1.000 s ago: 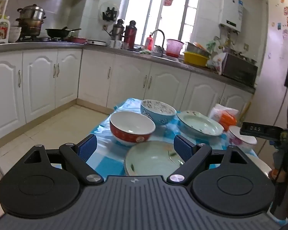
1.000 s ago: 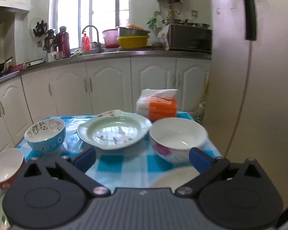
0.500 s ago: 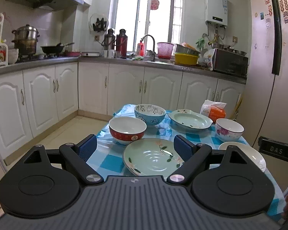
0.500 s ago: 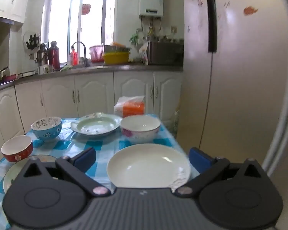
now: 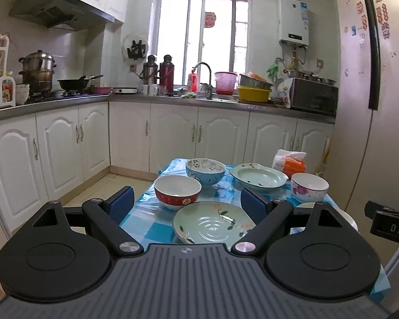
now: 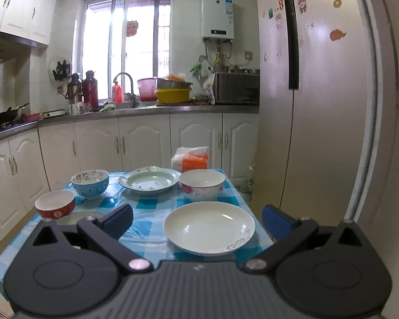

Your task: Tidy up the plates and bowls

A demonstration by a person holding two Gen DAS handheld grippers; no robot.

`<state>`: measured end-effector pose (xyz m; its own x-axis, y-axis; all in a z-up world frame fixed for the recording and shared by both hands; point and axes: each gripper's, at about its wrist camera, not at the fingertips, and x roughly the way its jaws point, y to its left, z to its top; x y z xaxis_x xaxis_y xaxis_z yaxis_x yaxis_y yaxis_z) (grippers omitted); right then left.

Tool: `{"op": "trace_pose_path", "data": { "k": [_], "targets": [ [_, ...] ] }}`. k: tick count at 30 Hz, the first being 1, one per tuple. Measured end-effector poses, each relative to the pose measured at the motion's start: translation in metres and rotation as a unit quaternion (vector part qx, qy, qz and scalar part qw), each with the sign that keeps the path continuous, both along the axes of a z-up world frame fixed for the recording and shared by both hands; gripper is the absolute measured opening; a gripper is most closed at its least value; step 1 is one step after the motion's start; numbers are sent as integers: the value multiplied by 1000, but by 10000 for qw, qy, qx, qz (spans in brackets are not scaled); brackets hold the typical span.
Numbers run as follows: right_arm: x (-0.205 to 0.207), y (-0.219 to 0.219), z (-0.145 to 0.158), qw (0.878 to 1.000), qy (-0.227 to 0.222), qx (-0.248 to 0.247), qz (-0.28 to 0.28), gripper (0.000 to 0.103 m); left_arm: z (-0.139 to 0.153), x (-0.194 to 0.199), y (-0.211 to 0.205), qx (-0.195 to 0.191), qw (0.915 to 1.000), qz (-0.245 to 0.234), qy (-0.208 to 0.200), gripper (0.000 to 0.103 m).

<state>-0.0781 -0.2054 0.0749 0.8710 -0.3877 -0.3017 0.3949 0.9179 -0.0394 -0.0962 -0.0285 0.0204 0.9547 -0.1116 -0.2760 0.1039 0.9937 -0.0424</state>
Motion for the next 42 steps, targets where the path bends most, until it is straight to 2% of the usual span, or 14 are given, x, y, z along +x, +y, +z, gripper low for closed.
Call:
{"op": "trace_pose_path", "data": {
  "k": [2,9,22,42],
  "targets": [
    [-8,25,-13,10000,-19,-57,-29,103,-1,-2,1,-27,10000,-55,48,103],
    [-24,49,-19,9998,84,-165,-57,103,-3,-14,0,38,9996,-230,142,103],
    [-27,45,-48,9981,604,118,47,103,-22,-18,1,251,9966,-404,675,103],
    [-30,43,-62,9968,757,246,58,103,-21,-12,-2,368,9940,-394,956,103]
  ]
}}
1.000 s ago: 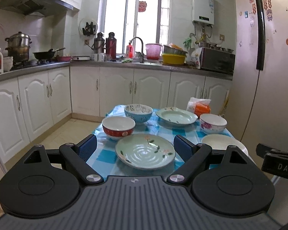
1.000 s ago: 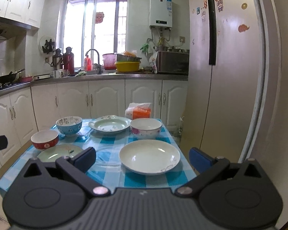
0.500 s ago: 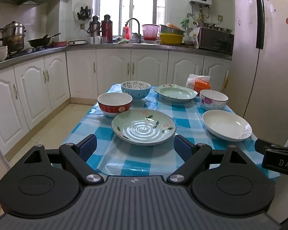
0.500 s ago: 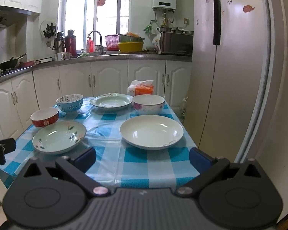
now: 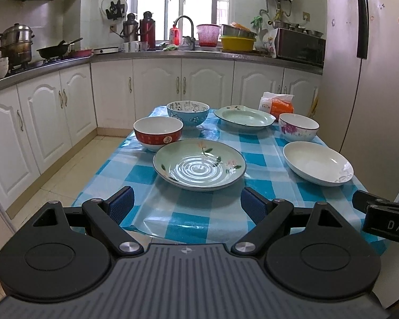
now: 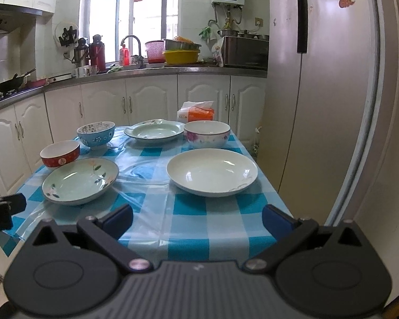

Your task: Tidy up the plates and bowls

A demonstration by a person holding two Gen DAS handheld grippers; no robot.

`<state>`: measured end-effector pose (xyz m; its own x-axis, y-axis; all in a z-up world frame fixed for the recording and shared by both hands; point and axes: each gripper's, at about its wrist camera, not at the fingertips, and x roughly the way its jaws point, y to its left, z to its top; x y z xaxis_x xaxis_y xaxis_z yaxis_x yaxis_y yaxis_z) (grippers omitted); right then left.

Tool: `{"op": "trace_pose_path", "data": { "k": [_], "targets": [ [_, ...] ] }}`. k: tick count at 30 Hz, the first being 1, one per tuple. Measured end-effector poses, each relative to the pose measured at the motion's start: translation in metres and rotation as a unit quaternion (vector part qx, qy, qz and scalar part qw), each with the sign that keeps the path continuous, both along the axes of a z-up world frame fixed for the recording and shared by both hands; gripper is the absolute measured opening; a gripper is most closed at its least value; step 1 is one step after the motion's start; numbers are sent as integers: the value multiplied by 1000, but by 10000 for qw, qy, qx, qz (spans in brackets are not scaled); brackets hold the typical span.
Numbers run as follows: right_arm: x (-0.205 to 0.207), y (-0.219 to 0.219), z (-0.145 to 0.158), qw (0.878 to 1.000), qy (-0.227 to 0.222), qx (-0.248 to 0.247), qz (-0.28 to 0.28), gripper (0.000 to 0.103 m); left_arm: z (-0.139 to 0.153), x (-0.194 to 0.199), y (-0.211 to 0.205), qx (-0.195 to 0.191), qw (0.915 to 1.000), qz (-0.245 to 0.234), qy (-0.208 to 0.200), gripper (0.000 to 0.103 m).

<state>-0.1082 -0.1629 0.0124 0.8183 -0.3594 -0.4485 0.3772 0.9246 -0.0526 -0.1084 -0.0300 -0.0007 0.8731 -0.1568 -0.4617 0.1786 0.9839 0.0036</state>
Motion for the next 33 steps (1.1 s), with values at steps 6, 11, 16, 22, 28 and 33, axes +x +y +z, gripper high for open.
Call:
{"op": "trace_pose_path", "data": {
  "k": [6,11,16,22,28,33],
  "targets": [
    [1,1,-6,9999,40,119,-2,102,0,2,-1,-27,10000,-24,75,103],
    [2,1,-12,9998,129,146,28,102,0,3,-2,-29,9999,-56,138,103],
    [0,-3,-13,9999,71,113,-55,102,0,3,-3,-33,9997,-114,194,103],
    [-1,-13,-20,9997,-30,183,-143,102,-2,5,-3,-57,9994,-184,271,103],
    [1,-16,-30,9996,-54,250,-146,103,-4,8,-2,-120,9991,-241,328,103],
    [7,-21,-40,9990,45,451,-17,103,-9,14,3,-290,9982,-303,428,103]
  ]
}}
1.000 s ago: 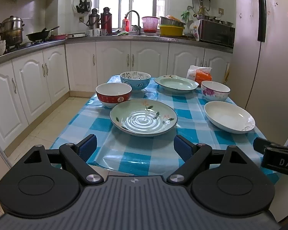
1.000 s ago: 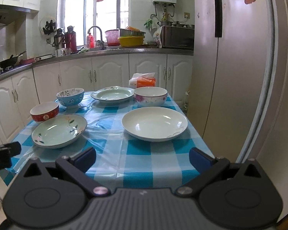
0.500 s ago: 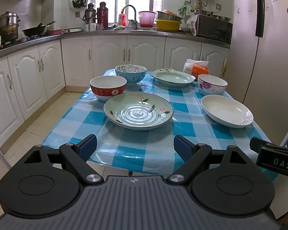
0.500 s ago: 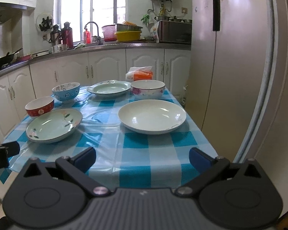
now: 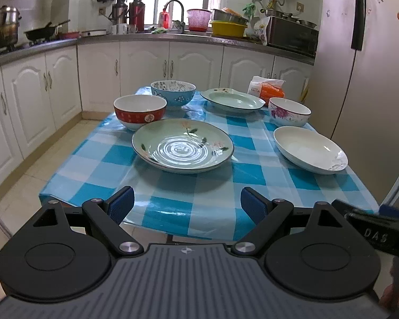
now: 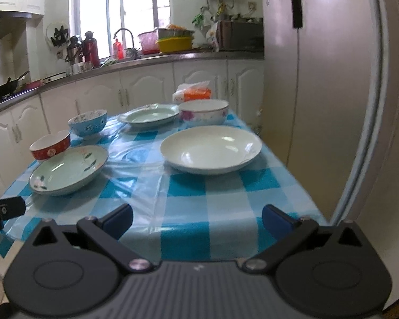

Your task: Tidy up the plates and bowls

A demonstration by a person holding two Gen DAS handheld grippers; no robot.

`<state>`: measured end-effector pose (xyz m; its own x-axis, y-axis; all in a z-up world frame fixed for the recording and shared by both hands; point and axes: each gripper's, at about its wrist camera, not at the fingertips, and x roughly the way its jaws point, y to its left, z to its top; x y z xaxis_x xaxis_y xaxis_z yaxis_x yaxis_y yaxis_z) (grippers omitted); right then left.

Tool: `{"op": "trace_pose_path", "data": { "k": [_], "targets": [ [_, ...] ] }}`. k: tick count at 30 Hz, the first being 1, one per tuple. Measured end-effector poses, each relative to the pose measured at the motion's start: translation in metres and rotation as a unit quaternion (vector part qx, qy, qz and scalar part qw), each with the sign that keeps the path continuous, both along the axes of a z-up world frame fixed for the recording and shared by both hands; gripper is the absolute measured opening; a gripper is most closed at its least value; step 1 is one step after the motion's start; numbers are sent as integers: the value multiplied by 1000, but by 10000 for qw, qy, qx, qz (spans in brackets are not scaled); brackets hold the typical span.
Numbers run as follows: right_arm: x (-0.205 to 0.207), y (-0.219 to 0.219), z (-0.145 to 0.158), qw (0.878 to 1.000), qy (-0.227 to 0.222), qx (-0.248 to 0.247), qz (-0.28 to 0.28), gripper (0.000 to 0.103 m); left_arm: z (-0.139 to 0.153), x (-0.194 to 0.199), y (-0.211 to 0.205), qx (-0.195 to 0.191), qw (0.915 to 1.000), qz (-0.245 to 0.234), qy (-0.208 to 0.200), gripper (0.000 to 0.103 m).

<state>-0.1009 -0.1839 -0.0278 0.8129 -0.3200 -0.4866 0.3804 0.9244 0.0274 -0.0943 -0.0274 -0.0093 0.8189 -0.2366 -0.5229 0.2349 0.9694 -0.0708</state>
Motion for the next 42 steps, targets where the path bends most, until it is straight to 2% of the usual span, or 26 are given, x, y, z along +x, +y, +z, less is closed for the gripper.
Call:
{"op": "trace_pose_path", "data": {
  "k": [9,15,20,25,30,36,42],
  "targets": [
    [8,-15,-10,9997,157,188,-7,102,-5,15,10,-187,9998,-1,-5,103],
    [11,-40,-7,9991,-15,313,-283,102,-6,24,14,-284,9995,103,-79,103],
    [15,-61,-2,9977,-128,505,-439,102,-1,32,11,-338,9992,-13,-194,103],
    [22,-74,6,9981,-244,421,-389,102,7,43,-2,-249,9991,-193,-293,103],
    [36,-85,22,9984,-332,399,-235,102,17,63,-18,-328,9983,-347,-342,103],
    [67,-97,40,9971,-319,680,129,102,26,96,-33,-459,9974,-429,-350,103],
    [88,-115,43,9955,-385,865,59,102,27,125,-47,-352,9978,-419,-372,103]
  ]
}}
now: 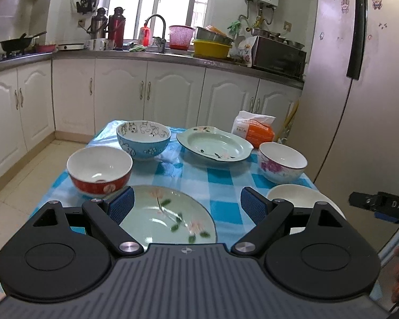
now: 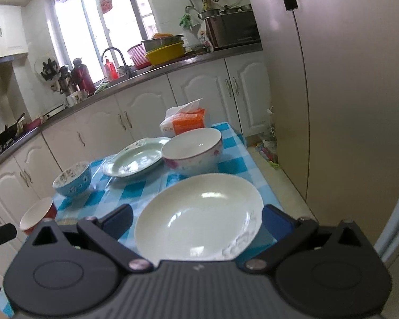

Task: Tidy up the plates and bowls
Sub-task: 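Move both grippers toward the rim of the plain white plate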

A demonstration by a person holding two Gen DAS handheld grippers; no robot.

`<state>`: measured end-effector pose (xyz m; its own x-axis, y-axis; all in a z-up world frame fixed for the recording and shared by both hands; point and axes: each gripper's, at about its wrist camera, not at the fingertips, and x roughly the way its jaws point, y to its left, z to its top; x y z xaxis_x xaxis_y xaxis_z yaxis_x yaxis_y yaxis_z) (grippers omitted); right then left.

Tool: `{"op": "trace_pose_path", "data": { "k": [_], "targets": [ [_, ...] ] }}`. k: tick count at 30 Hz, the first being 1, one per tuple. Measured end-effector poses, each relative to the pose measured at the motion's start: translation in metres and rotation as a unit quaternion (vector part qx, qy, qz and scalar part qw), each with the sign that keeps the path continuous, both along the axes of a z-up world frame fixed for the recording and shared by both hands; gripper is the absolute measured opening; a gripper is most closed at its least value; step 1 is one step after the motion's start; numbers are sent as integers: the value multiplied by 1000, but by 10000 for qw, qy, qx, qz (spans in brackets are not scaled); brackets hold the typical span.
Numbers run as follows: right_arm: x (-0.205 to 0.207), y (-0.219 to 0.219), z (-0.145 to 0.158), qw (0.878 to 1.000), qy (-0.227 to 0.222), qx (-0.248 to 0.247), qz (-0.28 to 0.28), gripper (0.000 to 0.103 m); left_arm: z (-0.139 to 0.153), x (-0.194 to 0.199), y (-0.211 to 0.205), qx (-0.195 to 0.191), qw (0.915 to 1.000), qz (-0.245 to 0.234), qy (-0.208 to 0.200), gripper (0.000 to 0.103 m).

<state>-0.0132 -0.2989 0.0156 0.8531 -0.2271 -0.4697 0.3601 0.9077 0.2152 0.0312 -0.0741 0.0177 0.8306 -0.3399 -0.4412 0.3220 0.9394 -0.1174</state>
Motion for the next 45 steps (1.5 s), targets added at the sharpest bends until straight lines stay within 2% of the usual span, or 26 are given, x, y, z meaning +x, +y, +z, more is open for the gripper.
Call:
{"op": "trace_pose_path", "data": {
  "k": [6,9,13,17,21,27,29,30,32,33,35,37,45],
  "targets": [
    [8,-23,-3,9995,-51,137,-270,102,-1,29,-11,104,9998,-28,157,103],
    [9,-29,-2,9986,-111,28,-514,102,0,44,-20,54,9996,-35,285,103],
    [14,-32,3,9980,-244,-54,-576,102,2,60,-35,79,9994,-21,328,103],
    [19,-42,3,9976,-343,170,-578,102,-1,67,-44,100,9991,-45,411,103],
    [21,-54,-5,9982,-219,318,-456,102,-7,60,-54,26,9982,-369,480,103],
    [16,-81,-24,9941,-156,966,-464,102,-26,59,-74,-194,9930,-833,819,100],
    [14,-85,-29,9934,-195,1032,-459,99,-33,59,-79,-248,9910,-956,906,94],
    [14,-87,-33,9929,-205,1083,-444,94,-35,59,-85,-246,9903,-998,936,91],
    [14,-91,-39,9916,-209,1200,-426,87,-43,59,-93,-216,9889,-1076,1004,72],
    [15,-93,-42,9908,-200,1267,-420,82,-46,59,-97,-213,9881,-1118,1037,70],
    [17,-97,-49,9887,-188,1434,-405,74,-52,61,-105,-217,9869,-1188,1065,68],
    [18,-101,-55,9870,-165,1550,-396,61,-58,61,-112,-140,9872,-1157,1093,66],
    [19,-108,-64,9852,-197,1673,-327,48,-68,63,-121,-172,9840,-1255,1251,63]
  ]
}}
